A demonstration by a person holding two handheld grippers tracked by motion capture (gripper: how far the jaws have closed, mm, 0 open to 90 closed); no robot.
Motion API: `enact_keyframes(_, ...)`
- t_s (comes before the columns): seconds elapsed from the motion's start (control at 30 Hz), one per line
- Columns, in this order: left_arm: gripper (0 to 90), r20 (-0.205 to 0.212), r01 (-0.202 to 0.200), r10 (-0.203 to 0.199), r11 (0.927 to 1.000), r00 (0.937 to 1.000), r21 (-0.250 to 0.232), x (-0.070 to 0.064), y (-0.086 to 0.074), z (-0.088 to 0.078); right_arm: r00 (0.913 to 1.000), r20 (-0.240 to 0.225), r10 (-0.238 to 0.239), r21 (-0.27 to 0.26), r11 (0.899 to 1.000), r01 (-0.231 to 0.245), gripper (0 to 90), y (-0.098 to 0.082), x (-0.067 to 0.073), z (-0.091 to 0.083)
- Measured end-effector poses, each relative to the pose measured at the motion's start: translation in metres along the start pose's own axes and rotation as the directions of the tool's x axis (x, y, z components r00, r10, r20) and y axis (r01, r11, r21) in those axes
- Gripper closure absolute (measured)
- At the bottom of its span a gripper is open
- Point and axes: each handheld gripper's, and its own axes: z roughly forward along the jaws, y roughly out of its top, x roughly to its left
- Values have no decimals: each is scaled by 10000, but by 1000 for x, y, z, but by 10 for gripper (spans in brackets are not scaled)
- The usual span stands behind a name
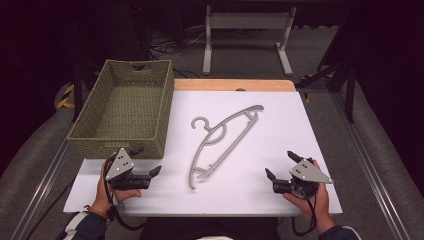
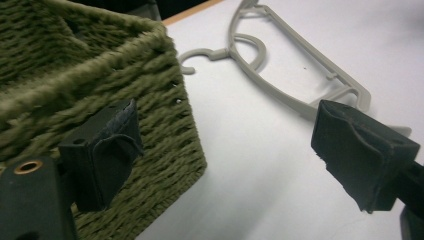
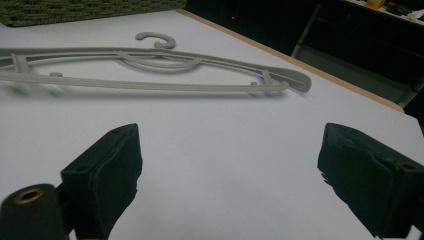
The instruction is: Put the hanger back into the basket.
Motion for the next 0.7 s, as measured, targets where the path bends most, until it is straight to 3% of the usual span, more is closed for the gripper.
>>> enact_keyframes(0.17,163,411,457,-467,9986,9981,262,-1,0,6,10000,-38,19,-17,10000,-19,111,-1,-1,0)
enact_keyframes(0.33,181,668,280,-321,9977,9973,616,-9,4,14,9999,-53,-86,-11,10000,86,111,0,1,0)
enact_keyframes(0.4,185,1020,294,-386,9955,9940,906,-15,7,22,9999,-82,-128,27,9999,128,111,0,2,1)
enact_keyframes(0.43,197,901,268,-378,9924,9952,1204,-18,9,28,9999,-102,-126,7,9999,126,111,1,3,1)
enact_keyframes(0.5,223,1114,390,-589,9841,9920,1734,-22,15,43,9996,-171,-222,58,9997,223,111,1,5,3)
enact_keyframes(0.53,244,1114,390,-589,9841,9920,1734,-22,15,43,9996,-171,-222,58,9997,223,111,1,5,3)
enact_keyframes(0.57,249,912,443,-666,9727,9936,2277,-25,20,58,9994,-233,-273,127,9995,276,111,1,6,4)
enact_keyframes(0.63,272,1045,446,-736,9653,9918,2572,-27,25,70,9991,-262,-323,139,9994,326,111,1,7,5)
enact_keyframes(0.67,285,1045,446,-736,9653,9918,2572,-27,25,70,9989,-282,-365,141,9992,369,111,1,7,5)
enact_keyframes(0.7,298,1036,573,-897,9579,9906,2812,-29,29,82,9989,-288,-370,139,9992,374,111,1,7,5)
